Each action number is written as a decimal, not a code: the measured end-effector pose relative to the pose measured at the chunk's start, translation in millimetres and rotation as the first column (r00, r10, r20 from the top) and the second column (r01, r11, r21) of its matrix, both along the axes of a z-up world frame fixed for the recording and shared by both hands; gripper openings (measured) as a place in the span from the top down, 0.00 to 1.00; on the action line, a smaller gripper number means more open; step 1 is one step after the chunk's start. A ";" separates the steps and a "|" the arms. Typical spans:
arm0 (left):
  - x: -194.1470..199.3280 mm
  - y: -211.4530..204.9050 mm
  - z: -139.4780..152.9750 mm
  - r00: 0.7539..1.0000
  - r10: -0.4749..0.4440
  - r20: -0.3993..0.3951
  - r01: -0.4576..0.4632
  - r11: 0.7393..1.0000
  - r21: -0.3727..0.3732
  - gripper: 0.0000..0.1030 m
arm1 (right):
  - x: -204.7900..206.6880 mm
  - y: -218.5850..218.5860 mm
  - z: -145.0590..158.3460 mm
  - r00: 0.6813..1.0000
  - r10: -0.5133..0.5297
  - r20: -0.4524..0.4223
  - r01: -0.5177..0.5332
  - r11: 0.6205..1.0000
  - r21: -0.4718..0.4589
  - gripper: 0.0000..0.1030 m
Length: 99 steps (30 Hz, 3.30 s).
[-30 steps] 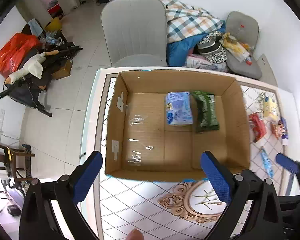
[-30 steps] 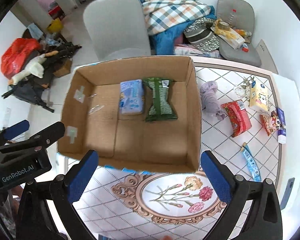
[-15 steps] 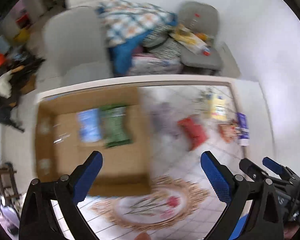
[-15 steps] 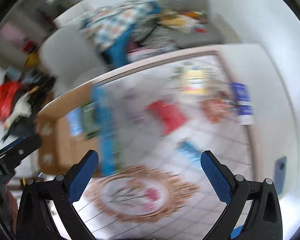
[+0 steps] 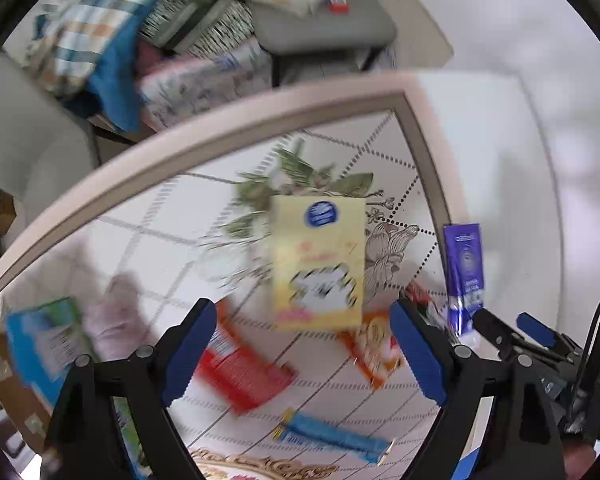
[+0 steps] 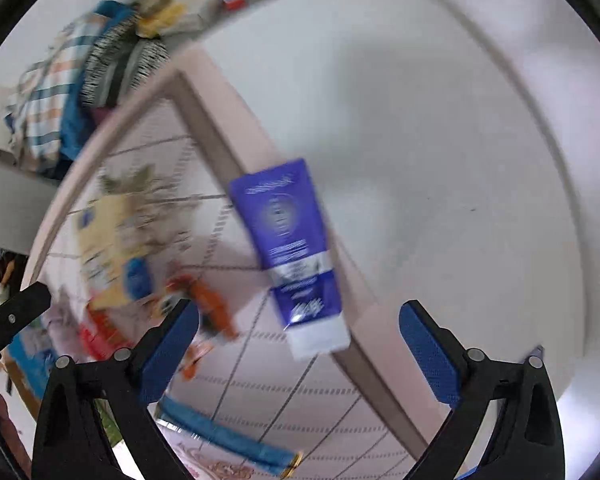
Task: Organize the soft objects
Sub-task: 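Grasp the yellow Vinda tissue pack with the left tool while the right grasps the purple toothpaste, then carry the tissue pack and toothpaste into the box and release both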
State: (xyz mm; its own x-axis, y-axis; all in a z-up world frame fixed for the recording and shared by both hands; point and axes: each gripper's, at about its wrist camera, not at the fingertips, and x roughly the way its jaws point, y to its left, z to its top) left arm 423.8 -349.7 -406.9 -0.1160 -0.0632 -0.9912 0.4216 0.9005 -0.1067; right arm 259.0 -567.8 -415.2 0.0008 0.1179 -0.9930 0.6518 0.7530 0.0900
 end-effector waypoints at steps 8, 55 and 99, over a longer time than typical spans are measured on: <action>7.6 -36.5 -66.9 0.997 -0.026 -0.077 0.033 0.995 0.094 0.27 | 7.4 -12.7 -59.3 0.997 0.016 -0.081 -0.010 0.997 0.072 0.28; -52.0 467.9 105.4 0.895 0.396 0.205 -0.394 0.918 -0.050 0.41 | 33.4 504.8 132.0 0.844 0.495 0.207 -0.522 0.847 0.100 0.50; -110.1 522.2 142.6 0.874 0.400 0.276 -0.393 0.916 -0.084 0.02 | 19.2 544.1 107.6 0.812 0.571 0.120 -0.557 0.820 -0.133 0.00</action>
